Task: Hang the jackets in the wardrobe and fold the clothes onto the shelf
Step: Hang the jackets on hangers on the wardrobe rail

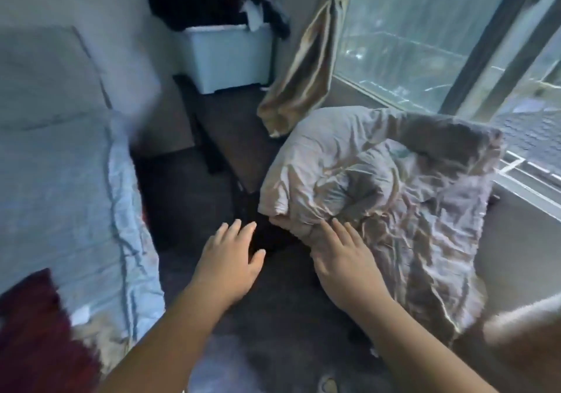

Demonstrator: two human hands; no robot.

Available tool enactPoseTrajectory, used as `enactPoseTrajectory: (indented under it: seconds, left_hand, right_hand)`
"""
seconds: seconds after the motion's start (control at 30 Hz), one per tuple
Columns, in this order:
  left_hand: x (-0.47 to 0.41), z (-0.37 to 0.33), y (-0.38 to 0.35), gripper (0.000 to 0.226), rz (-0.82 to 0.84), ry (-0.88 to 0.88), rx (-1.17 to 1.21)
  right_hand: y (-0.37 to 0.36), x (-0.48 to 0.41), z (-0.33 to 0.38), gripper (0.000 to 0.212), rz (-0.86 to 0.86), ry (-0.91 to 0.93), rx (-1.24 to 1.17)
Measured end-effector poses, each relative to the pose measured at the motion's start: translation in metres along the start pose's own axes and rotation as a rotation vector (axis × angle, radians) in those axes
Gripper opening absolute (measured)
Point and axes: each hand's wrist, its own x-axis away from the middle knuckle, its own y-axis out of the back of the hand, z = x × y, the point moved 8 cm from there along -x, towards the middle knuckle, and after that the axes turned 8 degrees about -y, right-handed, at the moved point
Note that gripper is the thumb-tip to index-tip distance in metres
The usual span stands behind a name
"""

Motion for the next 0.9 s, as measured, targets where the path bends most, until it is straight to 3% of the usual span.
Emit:
enactPoseTrajectory:
  seconds: [0.23,0.47,0.6,0.83,0.9]
  left_hand:
    - [0.031,0.137,-0.006,0.064,-0.048,0.401,0.012]
    - [-0.024,0.186,-0.003,0.064,-0.085,0.614,-0.014]
    - [-0.041,0.205,0.023,0.064,-0.205,0.738,0.002]
    - [0.056,0.242,0.027,0.065,-0.333,1.064,0.021]
    - [0.095,0.246,0.022,0.057,-0.364,1.183,0.05]
  right_hand:
    - [-0.085,-0.077,0.113,0.066,0.207,0.295,-0.011]
    - [-0.131,-0.161,0.185,0.065,0.391,0.587,-0.013]
    - [-0.145,-0.2,0.225,0.064,0.46,0.717,-0.015]
    - [-0.18,-0.174,0.314,0.063,0.617,1.014,0.021]
    - [-0.192,-0.152,0.338,0.064,0.654,1.104,0.035]
